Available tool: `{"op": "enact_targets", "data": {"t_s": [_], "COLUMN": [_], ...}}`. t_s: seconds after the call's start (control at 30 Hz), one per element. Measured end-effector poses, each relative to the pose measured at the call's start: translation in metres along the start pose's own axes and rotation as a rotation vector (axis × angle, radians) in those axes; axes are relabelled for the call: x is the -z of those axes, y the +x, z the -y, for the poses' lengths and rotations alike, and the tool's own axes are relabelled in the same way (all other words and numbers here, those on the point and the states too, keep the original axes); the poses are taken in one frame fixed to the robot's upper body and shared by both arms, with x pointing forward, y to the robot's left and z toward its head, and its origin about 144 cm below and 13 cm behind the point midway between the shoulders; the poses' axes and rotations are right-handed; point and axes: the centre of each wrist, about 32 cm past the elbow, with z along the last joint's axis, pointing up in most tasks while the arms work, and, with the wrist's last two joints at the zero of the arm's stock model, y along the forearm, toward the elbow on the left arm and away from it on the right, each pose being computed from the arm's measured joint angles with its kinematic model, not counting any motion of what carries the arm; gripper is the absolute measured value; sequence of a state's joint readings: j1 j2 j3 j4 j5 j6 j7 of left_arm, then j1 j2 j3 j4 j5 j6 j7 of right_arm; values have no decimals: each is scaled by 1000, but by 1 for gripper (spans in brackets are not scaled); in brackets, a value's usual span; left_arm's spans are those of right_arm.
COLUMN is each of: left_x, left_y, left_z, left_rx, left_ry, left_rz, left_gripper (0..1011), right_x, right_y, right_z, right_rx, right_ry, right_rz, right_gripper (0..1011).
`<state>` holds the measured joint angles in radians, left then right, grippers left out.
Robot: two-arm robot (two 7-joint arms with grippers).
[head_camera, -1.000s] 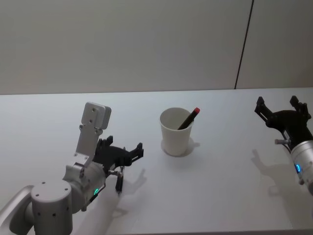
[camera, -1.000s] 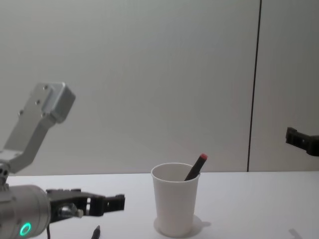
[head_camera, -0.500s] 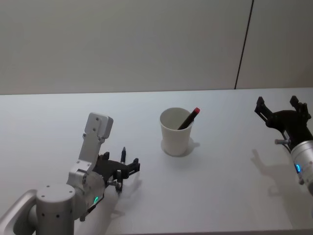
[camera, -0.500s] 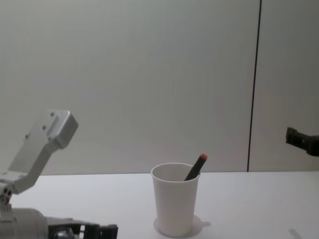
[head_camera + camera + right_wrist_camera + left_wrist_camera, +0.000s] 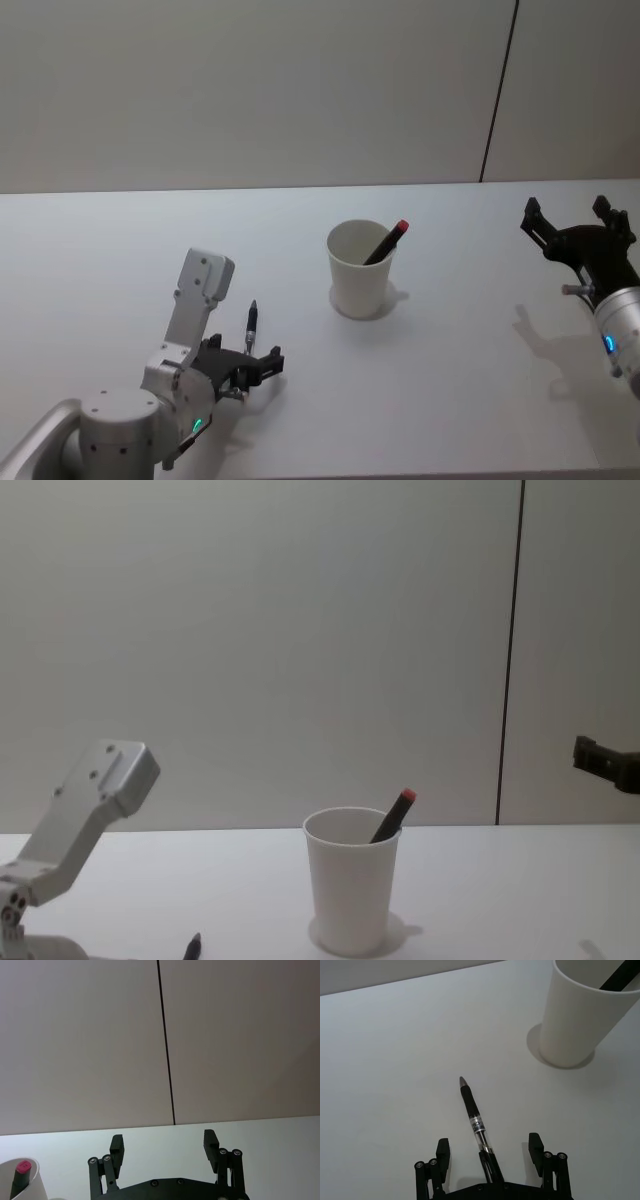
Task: Place the pen into the pen holder.
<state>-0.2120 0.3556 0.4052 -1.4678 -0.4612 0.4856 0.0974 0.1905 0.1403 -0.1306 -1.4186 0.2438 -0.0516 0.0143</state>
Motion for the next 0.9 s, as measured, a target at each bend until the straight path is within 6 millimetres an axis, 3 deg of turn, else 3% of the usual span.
{"op": "enact_targets", "data": {"t_s": [0.2,0.33,0.6,0.9], "left_x": [3,5,9,12], "left_y": [-1,-1,0,-1], "left_z": [1,2,3,4], "left_rx": [-4,-5,-11,-16], "left_ry": [23,32,52,65], "left_rz": [1,1,3,4], "left_gripper": [992,924,674,583], "right_x": [0,0,0,0], "right_y": [0,0,0,0], "right_z": [0,0,0,0], "right_rx": [0,0,0,0], "right_ry": [0,0,0,0], "right_rz": [0,0,0,0], "right_gripper": [1001,1001,1001,1001]}}
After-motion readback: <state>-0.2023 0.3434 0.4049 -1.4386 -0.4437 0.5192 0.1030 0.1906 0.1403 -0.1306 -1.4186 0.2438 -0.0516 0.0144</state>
